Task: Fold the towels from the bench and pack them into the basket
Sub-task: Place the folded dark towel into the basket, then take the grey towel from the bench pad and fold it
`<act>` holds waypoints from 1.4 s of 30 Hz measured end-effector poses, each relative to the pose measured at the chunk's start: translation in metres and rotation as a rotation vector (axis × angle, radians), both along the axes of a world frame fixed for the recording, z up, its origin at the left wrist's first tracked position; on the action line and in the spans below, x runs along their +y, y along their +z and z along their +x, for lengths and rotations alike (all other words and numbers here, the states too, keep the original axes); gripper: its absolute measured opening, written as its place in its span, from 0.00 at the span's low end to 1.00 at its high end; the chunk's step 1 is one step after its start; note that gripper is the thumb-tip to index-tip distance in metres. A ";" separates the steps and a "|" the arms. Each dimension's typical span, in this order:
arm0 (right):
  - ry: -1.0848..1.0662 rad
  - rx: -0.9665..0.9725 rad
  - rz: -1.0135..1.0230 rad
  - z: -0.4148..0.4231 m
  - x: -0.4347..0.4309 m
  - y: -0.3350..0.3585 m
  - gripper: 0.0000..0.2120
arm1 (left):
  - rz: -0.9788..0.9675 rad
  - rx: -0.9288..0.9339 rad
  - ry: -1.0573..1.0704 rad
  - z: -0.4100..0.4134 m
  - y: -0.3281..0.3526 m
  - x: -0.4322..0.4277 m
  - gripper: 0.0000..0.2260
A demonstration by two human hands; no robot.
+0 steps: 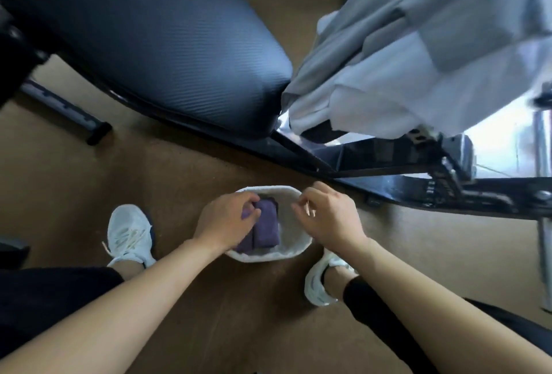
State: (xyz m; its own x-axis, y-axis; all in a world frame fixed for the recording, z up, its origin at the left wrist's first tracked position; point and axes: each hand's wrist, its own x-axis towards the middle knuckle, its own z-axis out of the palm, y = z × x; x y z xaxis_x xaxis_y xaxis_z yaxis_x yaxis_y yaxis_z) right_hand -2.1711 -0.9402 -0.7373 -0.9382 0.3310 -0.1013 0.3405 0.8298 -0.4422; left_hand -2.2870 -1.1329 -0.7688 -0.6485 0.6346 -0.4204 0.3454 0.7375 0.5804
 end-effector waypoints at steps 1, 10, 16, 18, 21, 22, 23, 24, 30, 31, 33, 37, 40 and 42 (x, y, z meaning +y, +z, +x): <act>-0.039 0.109 0.021 -0.001 -0.002 0.022 0.13 | 0.075 0.003 0.048 -0.002 0.017 0.007 0.10; -0.475 0.741 0.211 0.007 0.055 0.165 0.12 | 0.668 0.217 0.167 -0.013 0.153 0.097 0.18; -0.552 0.812 0.325 0.007 0.108 0.213 0.22 | 0.795 0.411 0.016 -0.026 0.207 0.163 0.24; -0.483 0.665 0.330 0.001 0.126 0.228 0.27 | 0.747 0.489 -0.136 -0.034 0.218 0.187 0.28; -0.374 0.475 0.269 -0.011 0.145 0.239 0.25 | 0.651 0.574 -0.330 -0.044 0.231 0.213 0.28; -0.351 0.439 0.249 -0.014 0.148 0.241 0.22 | 0.653 0.556 -0.356 -0.048 0.234 0.216 0.27; -0.331 0.434 0.243 -0.015 0.152 0.244 0.21 | 0.665 0.528 -0.370 -0.051 0.240 0.218 0.25; -0.316 0.444 0.239 -0.016 0.156 0.248 0.19 | 0.679 0.499 -0.368 -0.054 0.246 0.218 0.22; -0.358 0.433 0.171 -0.023 0.178 0.282 0.08 | 0.688 0.417 -0.321 -0.065 0.275 0.228 0.03; -0.368 0.408 0.160 -0.026 0.179 0.289 0.07 | 0.689 0.370 -0.276 -0.067 0.279 0.230 0.03; -0.404 0.390 0.112 -0.033 0.184 0.307 0.06 | 0.721 0.268 -0.160 -0.072 0.291 0.232 0.03; -0.416 0.484 -0.053 -0.061 0.197 0.355 0.04 | 0.799 0.176 -0.051 -0.088 0.331 0.248 0.03; -0.361 0.527 -0.079 -0.081 0.205 0.389 0.02 | 0.861 0.103 0.017 -0.104 0.362 0.254 0.05; -0.319 0.557 -0.108 -0.089 0.207 0.407 0.01 | 0.921 -0.019 0.087 -0.111 0.378 0.248 0.08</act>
